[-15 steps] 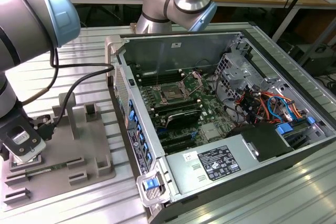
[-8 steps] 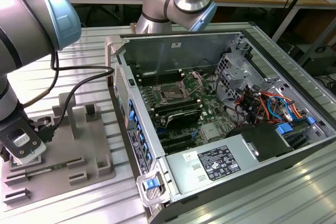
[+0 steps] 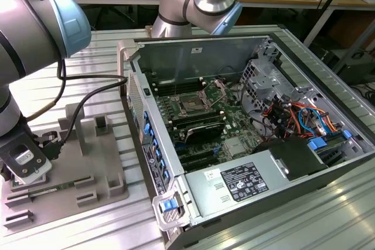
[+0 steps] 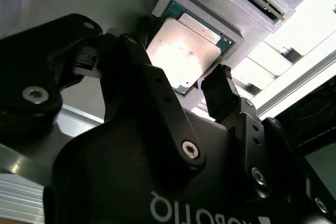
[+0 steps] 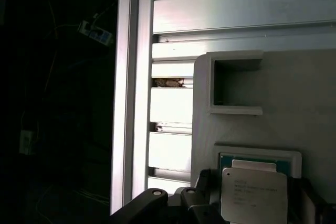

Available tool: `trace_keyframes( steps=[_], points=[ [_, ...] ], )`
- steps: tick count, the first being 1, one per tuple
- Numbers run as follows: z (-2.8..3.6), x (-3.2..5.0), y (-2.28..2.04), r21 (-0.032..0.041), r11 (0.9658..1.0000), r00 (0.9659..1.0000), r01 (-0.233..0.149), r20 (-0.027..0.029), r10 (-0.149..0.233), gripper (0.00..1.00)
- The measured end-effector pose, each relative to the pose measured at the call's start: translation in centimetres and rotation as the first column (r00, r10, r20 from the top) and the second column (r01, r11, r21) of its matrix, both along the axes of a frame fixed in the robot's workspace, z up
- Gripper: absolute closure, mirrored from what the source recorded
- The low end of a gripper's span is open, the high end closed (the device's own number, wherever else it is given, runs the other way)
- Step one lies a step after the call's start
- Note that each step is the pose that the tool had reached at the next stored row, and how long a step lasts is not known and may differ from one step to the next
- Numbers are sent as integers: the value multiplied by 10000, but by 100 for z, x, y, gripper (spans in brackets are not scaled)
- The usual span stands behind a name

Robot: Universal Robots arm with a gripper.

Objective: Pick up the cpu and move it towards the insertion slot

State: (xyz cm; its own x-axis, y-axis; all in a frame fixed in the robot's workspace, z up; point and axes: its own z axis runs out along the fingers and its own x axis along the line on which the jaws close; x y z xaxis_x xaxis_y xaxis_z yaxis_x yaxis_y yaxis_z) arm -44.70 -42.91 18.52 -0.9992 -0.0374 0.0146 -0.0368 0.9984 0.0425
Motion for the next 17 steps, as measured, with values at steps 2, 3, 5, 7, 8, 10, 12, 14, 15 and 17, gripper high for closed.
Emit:
trace_keyframes(
  steps=[2,3,5,7,8,10,12,14,15,17],
  points=[
    [-2,2,0,1,10000,10000,47,2,-47,32],
    [-3,4,0,3,10000,10000,66,4,-66,32],
    [-3,7,0,2,10000,10000,99,3,-99,32],
    [-1,7,0,0,9999,9999,101,1,-101,32],
    [-1,8,0,0,9999,9999,101,1,-101,32],
    [-2,8,0,1,9999,9999,101,2,-101,32],
    [-2,8,0,1,9999,9999,101,1,-101,33],
    [-2,9,0,1,9999,9999,101,2,-101,41],
    [-2,9,0,1,9999,9999,101,2,-101,41],
    [-1,8,0,0,9999,9999,101,0,-101,43]
  ],
)
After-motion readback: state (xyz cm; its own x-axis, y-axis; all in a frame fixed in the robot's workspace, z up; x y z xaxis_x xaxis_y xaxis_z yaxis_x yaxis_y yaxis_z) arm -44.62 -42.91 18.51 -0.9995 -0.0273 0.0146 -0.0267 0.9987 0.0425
